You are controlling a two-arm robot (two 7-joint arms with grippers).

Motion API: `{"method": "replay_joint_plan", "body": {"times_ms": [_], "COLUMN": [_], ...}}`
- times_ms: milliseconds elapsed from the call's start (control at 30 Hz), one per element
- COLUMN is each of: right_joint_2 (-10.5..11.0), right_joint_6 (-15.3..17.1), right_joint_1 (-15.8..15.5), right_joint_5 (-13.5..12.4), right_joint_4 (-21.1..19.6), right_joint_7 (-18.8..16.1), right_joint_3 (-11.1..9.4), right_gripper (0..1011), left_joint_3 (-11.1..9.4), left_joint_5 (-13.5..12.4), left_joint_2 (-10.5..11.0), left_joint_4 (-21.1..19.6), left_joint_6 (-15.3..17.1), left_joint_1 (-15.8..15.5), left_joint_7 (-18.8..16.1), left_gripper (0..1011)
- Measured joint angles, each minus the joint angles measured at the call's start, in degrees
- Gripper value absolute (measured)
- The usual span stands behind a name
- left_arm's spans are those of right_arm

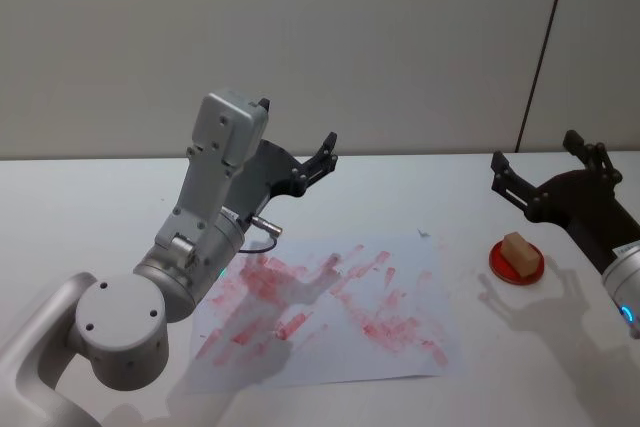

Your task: Use the one hand to pick up the stamp and affix it onto the A4 paper.

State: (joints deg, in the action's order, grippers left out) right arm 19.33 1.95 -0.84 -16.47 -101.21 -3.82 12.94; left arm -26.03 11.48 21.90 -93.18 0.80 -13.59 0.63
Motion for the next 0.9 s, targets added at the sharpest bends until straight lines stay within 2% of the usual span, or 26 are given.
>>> {"method": "replay_joint_plan", "body": {"times_ms": [900], "right_joint_2": [0.0], "right_joint_6": [0.0], "right_joint_1": [0.0], "right_joint_5": [0.01], "right_joint_4": [-0.01], "right_joint_7": [0.0], "right_joint_3": [0.01], "right_gripper": [1001], "left_joint_3": [0.0], "left_joint_5": [0.0], "left_joint_2": [0.0], "left_joint_4": [0.0], "left_joint_6": [0.0], "left_joint_1": [0.0], "left_joint_7": [0.0], "left_gripper": [1001]}}
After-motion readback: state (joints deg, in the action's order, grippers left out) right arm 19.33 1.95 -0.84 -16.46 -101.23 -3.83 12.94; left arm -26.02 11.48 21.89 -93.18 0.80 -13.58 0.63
